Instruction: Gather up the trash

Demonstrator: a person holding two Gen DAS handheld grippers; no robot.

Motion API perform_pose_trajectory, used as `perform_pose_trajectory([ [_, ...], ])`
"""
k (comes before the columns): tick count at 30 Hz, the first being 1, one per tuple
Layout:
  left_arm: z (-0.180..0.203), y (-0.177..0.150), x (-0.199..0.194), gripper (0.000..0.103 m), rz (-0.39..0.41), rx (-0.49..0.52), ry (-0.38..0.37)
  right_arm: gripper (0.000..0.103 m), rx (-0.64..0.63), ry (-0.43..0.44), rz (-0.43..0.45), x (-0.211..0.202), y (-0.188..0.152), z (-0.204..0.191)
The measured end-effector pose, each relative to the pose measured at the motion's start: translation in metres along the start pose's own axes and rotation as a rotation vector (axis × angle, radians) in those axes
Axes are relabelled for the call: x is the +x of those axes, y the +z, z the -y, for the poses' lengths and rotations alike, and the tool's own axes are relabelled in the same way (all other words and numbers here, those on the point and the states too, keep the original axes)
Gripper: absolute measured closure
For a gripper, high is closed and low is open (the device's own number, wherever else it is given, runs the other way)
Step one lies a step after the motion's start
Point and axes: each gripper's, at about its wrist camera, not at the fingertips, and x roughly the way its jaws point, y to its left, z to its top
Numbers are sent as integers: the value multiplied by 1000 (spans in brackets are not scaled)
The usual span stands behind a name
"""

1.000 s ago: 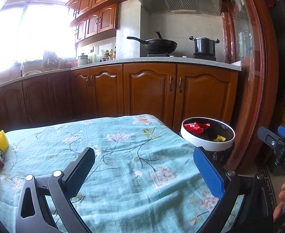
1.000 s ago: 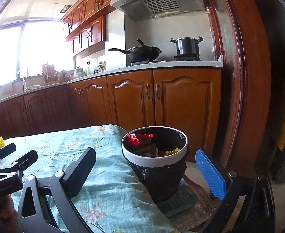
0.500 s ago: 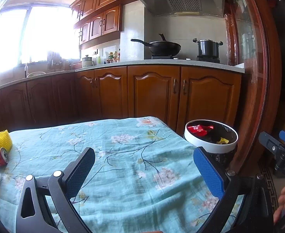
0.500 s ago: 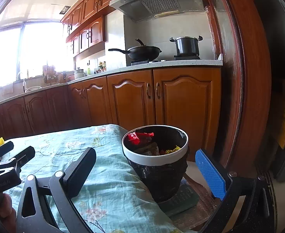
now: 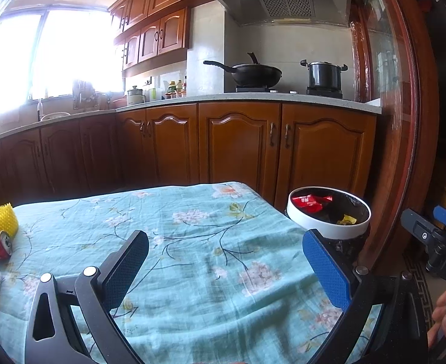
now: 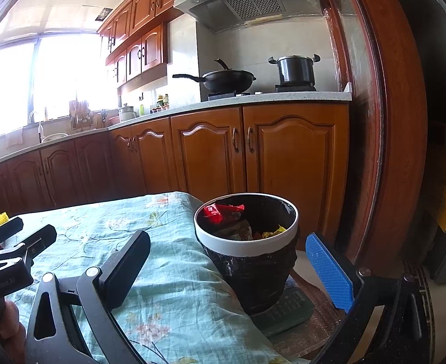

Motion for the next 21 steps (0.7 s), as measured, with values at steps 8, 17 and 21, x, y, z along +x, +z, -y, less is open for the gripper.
perform_pose_trajectory([
  [8, -1, 1, 0, 1, 0, -1, 4, 0, 2, 3, -2, 0, -1, 0],
  [17, -1, 0, 1, 1, 4, 6, -1, 0, 4, 2, 0, -1, 0, 0],
  [21, -1, 0, 1, 1, 4, 6, -1, 0, 5, 3, 1, -2, 0, 0],
])
